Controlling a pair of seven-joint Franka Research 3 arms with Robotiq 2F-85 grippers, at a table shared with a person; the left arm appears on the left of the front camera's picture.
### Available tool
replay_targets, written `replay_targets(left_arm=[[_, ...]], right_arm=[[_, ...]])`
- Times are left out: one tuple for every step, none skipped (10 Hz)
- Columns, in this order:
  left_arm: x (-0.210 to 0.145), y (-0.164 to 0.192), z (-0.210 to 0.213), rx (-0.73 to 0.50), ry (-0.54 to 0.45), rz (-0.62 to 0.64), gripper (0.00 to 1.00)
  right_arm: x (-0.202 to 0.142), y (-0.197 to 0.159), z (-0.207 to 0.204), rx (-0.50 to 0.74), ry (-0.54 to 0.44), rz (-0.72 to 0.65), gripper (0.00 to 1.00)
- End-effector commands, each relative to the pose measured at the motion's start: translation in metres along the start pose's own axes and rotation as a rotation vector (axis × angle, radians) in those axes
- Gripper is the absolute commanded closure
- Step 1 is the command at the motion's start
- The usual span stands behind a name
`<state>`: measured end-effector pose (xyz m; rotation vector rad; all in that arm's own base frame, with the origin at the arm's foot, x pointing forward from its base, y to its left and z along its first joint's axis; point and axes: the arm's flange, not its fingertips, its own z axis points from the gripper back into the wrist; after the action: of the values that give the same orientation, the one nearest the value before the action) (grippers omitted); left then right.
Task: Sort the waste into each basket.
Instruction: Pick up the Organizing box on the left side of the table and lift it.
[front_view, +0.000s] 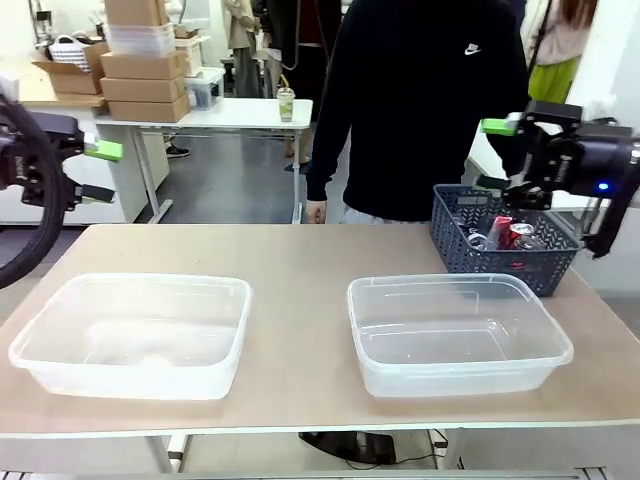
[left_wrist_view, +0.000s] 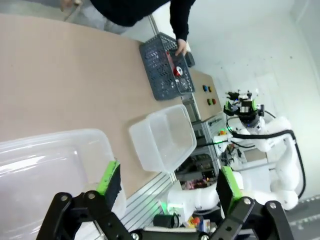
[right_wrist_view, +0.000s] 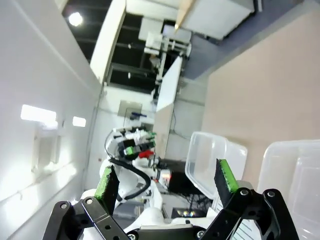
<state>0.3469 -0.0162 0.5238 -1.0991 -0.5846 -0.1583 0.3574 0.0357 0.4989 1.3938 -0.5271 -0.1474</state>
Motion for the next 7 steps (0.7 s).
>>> replay_targets(left_arm=[[0.002,0.005,0.001,0.012,-0.018,0.009,0.0],[0.008,-0.007,-0.004,0.104,0.157,-0.115,0.0],[0.015,-0.014,0.0,0.258,0.258,-0.172,0.0],[0.018,-0.015,0.012,0.428,0.334,-0.221,0.0],[0.013,-0.011,0.023,0.639,0.376,-0.257,0.0],[0.003,-0.002,0.032,0.865,0.43,-0.265,0.0],[-0.009,0.007,0.037,0.89,0.513,-0.256,0.0]], right_arm=[[0.003,0.002,0.006,0.009,-0.048,-0.004,0.0],[0.002,0.006,-0.042,-0.095,0.069,-0.04,0.0],[-0.006,0.012,-0.096,-0.207,0.158,-0.047,0.0],[-0.021,0.016,-0.153,-0.315,0.229,-0.022,0.0],[-0.04,0.015,-0.207,-0.434,0.249,0.036,0.0],[-0.068,0.014,-0.258,-0.481,0.273,0.143,0.0],[-0.09,0.01,-0.288,-0.527,0.337,0.265,0.0]])
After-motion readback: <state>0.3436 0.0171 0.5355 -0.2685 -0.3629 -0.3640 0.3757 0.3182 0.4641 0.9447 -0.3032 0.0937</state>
